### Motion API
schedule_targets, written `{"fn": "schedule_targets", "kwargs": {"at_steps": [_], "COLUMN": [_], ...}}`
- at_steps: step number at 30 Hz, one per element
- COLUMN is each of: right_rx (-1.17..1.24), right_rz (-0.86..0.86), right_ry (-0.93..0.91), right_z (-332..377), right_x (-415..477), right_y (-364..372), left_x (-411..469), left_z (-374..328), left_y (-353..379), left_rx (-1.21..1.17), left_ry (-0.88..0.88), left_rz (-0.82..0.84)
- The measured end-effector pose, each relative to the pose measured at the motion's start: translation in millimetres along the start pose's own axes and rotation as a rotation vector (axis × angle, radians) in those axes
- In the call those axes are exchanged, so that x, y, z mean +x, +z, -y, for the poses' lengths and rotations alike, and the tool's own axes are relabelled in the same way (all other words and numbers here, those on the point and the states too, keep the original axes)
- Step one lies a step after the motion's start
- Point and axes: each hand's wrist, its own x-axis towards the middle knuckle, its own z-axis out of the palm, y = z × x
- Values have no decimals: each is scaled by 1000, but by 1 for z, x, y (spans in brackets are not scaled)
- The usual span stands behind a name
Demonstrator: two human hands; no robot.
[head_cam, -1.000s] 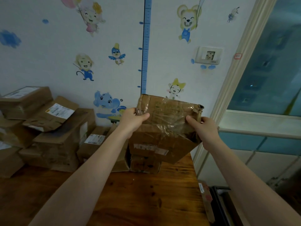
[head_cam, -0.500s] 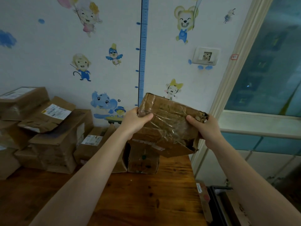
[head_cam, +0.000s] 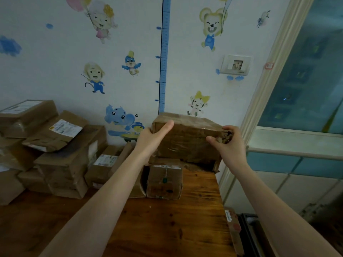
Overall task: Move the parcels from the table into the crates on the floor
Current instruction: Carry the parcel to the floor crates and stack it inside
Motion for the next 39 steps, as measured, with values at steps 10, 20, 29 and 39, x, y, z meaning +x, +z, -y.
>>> {"fn": "schedule_targets", "kwargs": {"at_steps": [10, 20, 29, 39], "right_rx": [479, 552, 282, 242], "right_rz": [173, 263, 248, 230], "right_ry": [308, 625, 492, 531], "right_z": [-4, -8, -16, -22], "right_x": [-1, 1, -6, -5], "right_y": [5, 4, 12, 16], "left_x": [-1, 6, 6, 5], "left_z": [21, 32, 30, 43], "left_y": [0, 0, -6, -4], "left_rx": [-119, -124, -72, 141], "left_ry": [-112, -178, -204, -93], "left_rz": [34, -34, 72, -9]}}
